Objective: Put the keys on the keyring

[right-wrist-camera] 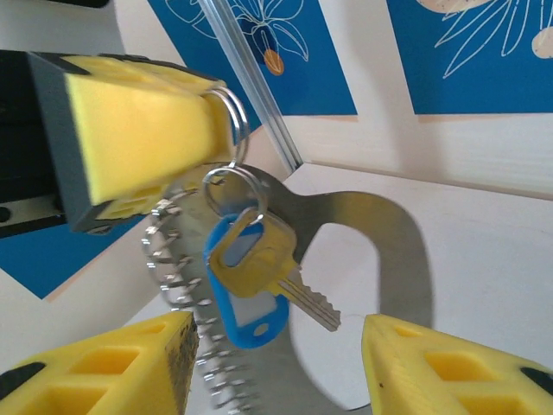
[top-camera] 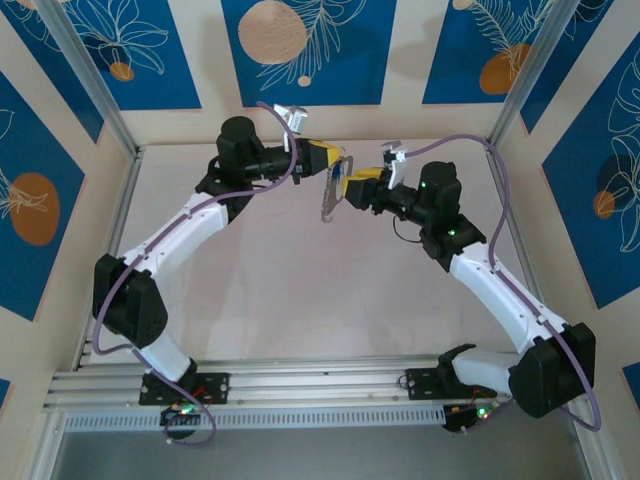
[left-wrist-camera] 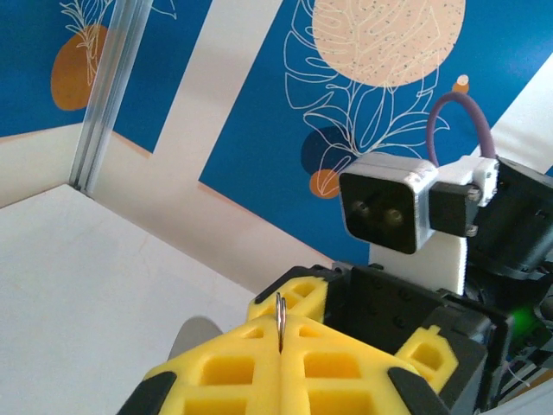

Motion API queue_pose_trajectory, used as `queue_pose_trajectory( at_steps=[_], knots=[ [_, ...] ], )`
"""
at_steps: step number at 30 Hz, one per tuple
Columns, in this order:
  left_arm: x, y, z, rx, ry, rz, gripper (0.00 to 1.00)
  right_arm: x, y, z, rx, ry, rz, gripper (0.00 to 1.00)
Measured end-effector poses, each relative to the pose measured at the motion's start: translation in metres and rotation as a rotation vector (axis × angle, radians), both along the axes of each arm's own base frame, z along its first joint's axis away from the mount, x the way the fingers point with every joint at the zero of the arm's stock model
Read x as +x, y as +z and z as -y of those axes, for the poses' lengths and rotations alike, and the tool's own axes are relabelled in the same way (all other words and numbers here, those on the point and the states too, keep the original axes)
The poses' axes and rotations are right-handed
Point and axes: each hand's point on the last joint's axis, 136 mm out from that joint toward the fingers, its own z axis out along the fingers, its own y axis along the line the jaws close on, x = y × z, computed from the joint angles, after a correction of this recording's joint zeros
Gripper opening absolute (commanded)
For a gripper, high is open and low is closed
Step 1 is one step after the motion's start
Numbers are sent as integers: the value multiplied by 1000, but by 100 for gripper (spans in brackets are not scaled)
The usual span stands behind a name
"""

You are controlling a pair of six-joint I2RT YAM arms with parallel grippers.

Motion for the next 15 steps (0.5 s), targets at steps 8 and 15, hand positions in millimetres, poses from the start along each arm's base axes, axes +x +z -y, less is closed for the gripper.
queue_pose_trajectory(
  at_steps=[8,15],
  knots=[
    [-1,2,1,-4,-2,6,0,1,1,-5,-3,12,12,54],
    [-1,2,1,-4,-2,7,0,9,9,-9,-3,9,34,49]
  ],
)
